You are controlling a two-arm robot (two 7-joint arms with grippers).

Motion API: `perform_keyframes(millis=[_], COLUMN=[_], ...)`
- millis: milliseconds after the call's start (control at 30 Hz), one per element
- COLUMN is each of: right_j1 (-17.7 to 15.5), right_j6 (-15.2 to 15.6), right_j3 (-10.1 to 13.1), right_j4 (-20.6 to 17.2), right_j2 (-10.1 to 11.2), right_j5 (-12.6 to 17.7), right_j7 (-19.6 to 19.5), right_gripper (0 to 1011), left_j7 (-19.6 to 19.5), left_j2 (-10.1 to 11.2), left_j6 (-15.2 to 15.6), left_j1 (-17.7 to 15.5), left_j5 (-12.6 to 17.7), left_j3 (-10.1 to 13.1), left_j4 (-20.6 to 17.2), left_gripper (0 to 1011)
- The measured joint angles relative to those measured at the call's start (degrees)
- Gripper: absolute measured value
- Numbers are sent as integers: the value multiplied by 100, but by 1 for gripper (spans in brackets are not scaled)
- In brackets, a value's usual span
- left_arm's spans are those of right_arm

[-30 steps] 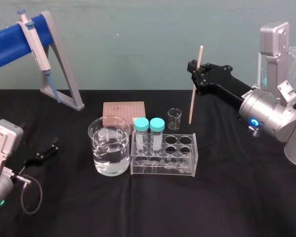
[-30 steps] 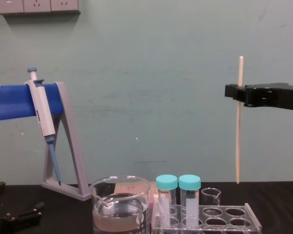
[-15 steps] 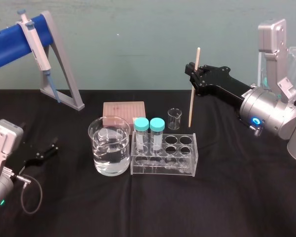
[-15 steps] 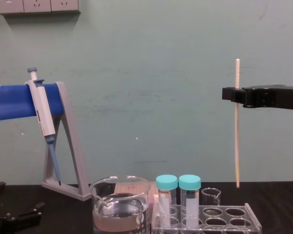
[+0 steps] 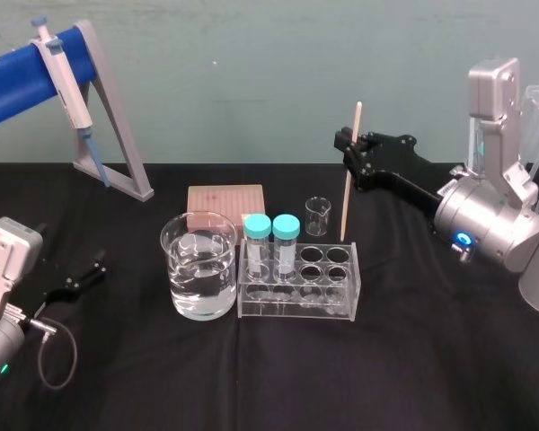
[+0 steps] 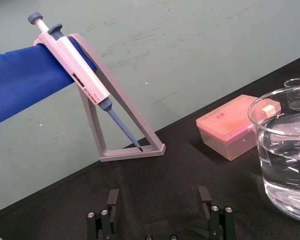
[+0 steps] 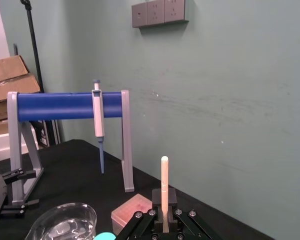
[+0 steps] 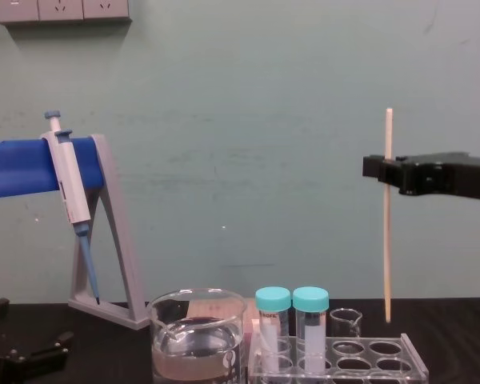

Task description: Hold the thermometer with one hand and immerse one end into the beaker, then reinsert it into the test tube rack.

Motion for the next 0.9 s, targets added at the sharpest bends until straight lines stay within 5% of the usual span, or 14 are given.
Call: perform_keyframes(millis=[900], right_j1=[63], right_j6=[-430], right_j3=[-105], right_j4=[743], right_j2=[-211], right_j5=[-71], right_j7=[273], right_gripper=[53], left_j7=[0], left_j2=[0], left_j6=[0], left_j1=[0], left_j5=[0], left_j3=[0], left_j4=[0], left_gripper=[1004])
